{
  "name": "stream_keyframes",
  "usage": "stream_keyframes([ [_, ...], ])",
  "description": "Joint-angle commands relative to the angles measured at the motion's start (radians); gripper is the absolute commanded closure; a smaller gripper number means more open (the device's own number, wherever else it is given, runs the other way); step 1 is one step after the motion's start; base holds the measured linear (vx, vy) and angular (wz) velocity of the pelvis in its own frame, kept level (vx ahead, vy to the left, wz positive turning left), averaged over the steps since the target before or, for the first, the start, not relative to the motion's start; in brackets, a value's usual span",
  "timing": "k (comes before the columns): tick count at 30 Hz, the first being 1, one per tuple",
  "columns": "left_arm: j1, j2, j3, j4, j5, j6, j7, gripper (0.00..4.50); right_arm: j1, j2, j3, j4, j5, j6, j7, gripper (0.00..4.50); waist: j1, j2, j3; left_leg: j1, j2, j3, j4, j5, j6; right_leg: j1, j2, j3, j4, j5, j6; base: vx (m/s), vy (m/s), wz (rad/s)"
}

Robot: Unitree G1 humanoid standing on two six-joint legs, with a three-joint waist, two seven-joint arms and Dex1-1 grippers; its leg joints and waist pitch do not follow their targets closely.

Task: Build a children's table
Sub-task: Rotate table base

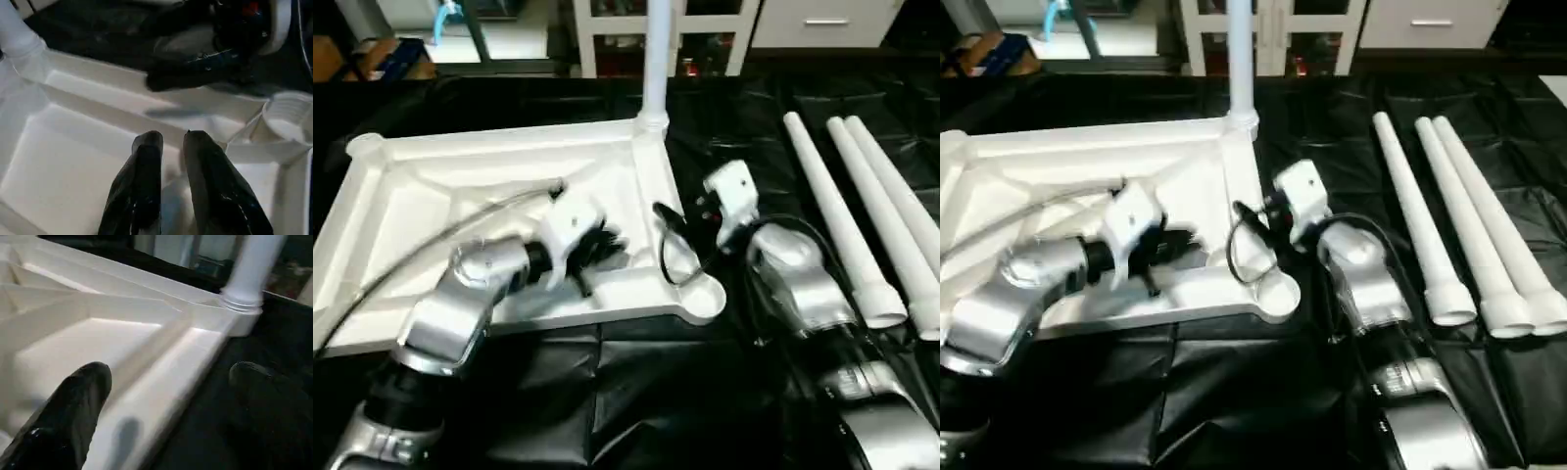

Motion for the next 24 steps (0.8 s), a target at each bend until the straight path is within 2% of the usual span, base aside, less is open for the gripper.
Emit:
stream_keyframes([
  [1,0.001,0.002,0.001,-0.006,-0.011,-0.007,-0.018,3.53,0.036,-0.014,-0.013,-0.083,0.013,0.040,0.005,0.12,0.000,0.001,-0.079,0.023,0.042,-0.018,-0.072,-0.167,0.101,0.066,-0.039,0.034,-0.048,-0.210,-0.275,0.000,0.000,0.00],
  [7,-0.014,0.000,0.027,-0.004,-0.011,-0.012,0.000,3.53,0.151,-0.065,-0.025,-0.300,0.040,0.151,0.032,0.12,0.002,0.000,-0.081,0.022,0.044,-0.021,-0.074,-0.171,0.102,0.069,-0.040,0.035,-0.051,-0.220,-0.255,0.000,0.000,0.00],
  [9,-0.003,0.067,0.016,0.027,0.040,-0.065,0.008,3.53,0.224,-0.117,-0.062,-0.481,0.138,0.255,0.078,0.12,0.002,0.001,-0.080,0.022,0.045,-0.023,-0.076,-0.187,0.103,0.068,-0.039,0.035,-0.054,-0.242,-0.232,0.000,0.000,0.00],
  [11,0.015,0.093,0.020,0.019,0.040,-0.065,-0.012,3.53,0.251,-0.148,-0.085,-0.560,0.201,0.308,0.114,0.12,0.000,0.001,-0.079,0.023,0.044,-0.025,-0.079,-0.198,0.100,0.068,-0.039,0.034,-0.055,-0.265,-0.218,0.000,0.000,0.00],
  [12,0.027,0.104,0.027,0.006,0.028,-0.053,-0.027,3.53,0.266,-0.171,-0.096,-0.605,0.237,0.339,0.140,0.12,-0.001,0.013,-0.081,0.028,0.046,-0.024,-0.078,-0.201,0.093,0.066,-0.038,0.034,-0.056,-0.264,-0.222,0.000,0.000,0.00],
  [13,0.042,0.117,0.034,-0.010,0.014,-0.041,-0.045,3.53,0.283,-0.202,-0.104,-0.654,0.280,0.373,0.176,0.12,0.000,0.008,-0.081,0.028,0.046,-0.023,-0.078,-0.199,0.091,0.067,-0.037,0.034,-0.055,-0.252,-0.227,0.000,0.000,0.00],
  [14,0.042,0.117,0.034,-0.010,0.014,-0.041,-0.045,3.53,0.283,-0.202,-0.104,-0.654,0.280,0.373,0.176,0.12,0.001,0.008,-0.081,0.027,0.047,-0.023,-0.078,-0.199,0.092,0.067,-0.038,0.034,-0.055,-0.249,-0.228,0.000,0.000,0.00],
  [15,0.070,0.151,0.032,-0.036,0.007,-0.032,-0.081,3.53,0.319,-0.281,-0.107,-0.737,0.339,0.438,0.260,0.12,0.001,0.010,-0.081,0.027,0.046,-0.024,-0.079,-0.203,0.094,0.069,-0.038,0.034,-0.056,-0.254,-0.231,0.000,0.000,0.00],
  [16,0.076,0.160,0.028,-0.037,0.007,-0.030,-0.089,3.53,0.332,-0.315,-0.102,-0.755,0.343,0.453,0.294,0.12,0.004,0.008,-0.082,0.026,0.050,-0.025,-0.078,-0.197,0.096,0.071,-0.040,0.036,-0.054,-0.246,-0.230,0.000,0.000,0.00],
  [19,0.088,0.191,0.004,-0.031,0.009,-0.028,-0.115,3.53,0.357,-0.411,-0.079,-0.779,0.308,0.500,0.366,0.12,0.007,0.006,-0.081,0.028,0.046,-0.023,-0.077,-0.220,0.092,0.066,-0.042,0.036,-0.061,-0.299,-0.232,0.000,0.000,0.00],
  [20,0.093,0.205,-0.010,-0.031,0.014,-0.031,-0.124,3.53,0.367,-0.449,-0.061,-0.776,0.274,0.493,0.389,0.12,0.008,0.005,-0.080,0.027,0.047,-0.024,-0.078,-0.226,0.088,0.066,-0.043,0.036,-0.063,-0.314,-0.228,0.000,0.000,0.00],
  [21,0.098,0.217,-0.026,-0.030,0.024,-0.035,-0.130,3.53,0.372,-0.487,-0.035,-0.757,0.210,0.462,0.404,0.12,0.008,0.003,-0.079,0.028,0.048,-0.024,-0.079,-0.238,0.080,0.065,-0.045,0.037,-0.065,-0.341,-0.218,0.000,0.000,0.00],
  [22,0.098,0.218,-0.028,-0.030,0.026,-0.036,-0.131,3.53,0.372,-0.492,-0.032,-0.754,0.201,0.458,0.405,0.12,0.007,0.002,-0.080,0.027,0.047,-0.025,-0.079,-0.239,0.072,0.065,-0.045,0.037,-0.065,-0.355,-0.210,0.000,0.000,0.00],
  [23,0.102,0.224,-0.039,-0.029,0.037,-0.044,-0.131,3.53,0.371,-0.520,-0.007,-0.730,0.134,0.422,0.400,0.12,0.007,0.002,-0.081,0.028,0.048,-0.025,-0.079,-0.239,0.071,0.065,-0.046,0.038,-0.065,-0.357,-0.208,0.000,0.000,0.00],
  [24,0.103,0.221,-0.041,-0.027,0.040,-0.048,-0.127,3.53,0.362,-0.523,0.002,-0.716,0.109,0.409,0.377,0.12,0.006,-0.002,-0.082,0.027,0.047,-0.025,-0.077,-0.232,0.069,0.065,-0.046,0.038,-0.066,-0.357,-0.206,0.000,0.000,0.00],
])
